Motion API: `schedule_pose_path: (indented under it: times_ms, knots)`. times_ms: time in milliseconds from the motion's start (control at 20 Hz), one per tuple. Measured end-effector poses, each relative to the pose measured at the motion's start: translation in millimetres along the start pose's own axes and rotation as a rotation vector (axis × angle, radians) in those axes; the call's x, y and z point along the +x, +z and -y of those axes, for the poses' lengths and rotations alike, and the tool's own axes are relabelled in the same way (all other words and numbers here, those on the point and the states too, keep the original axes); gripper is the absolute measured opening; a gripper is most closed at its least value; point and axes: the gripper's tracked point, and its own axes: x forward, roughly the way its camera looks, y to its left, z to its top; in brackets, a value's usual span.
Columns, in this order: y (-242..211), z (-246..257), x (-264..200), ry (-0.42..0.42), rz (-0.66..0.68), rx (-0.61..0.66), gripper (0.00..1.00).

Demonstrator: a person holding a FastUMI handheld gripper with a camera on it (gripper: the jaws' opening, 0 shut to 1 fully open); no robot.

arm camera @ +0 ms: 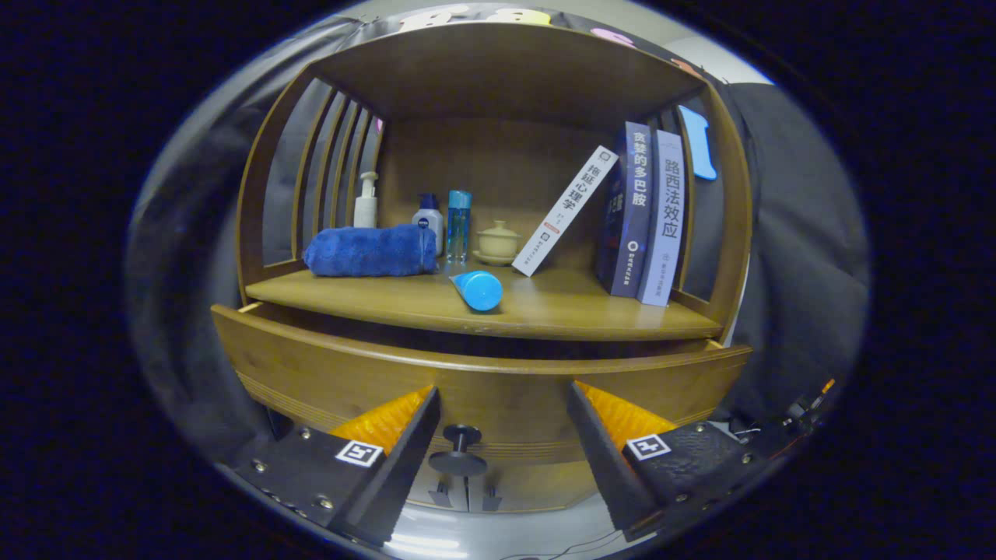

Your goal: Pull open the drawer, take out the items inside it, and place them on the countertop above the cabinet.

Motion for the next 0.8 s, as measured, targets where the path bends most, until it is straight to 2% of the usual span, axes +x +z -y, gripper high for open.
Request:
schedule_pose_path:
  times_ms: [250,800]
  knots:
    - [-0.3,0.0,0.6,-0.012,-0.001,0.026,0.98]
    - [6.0,0.2,-1.7,-0.006,0.041,-0.033,0.96]
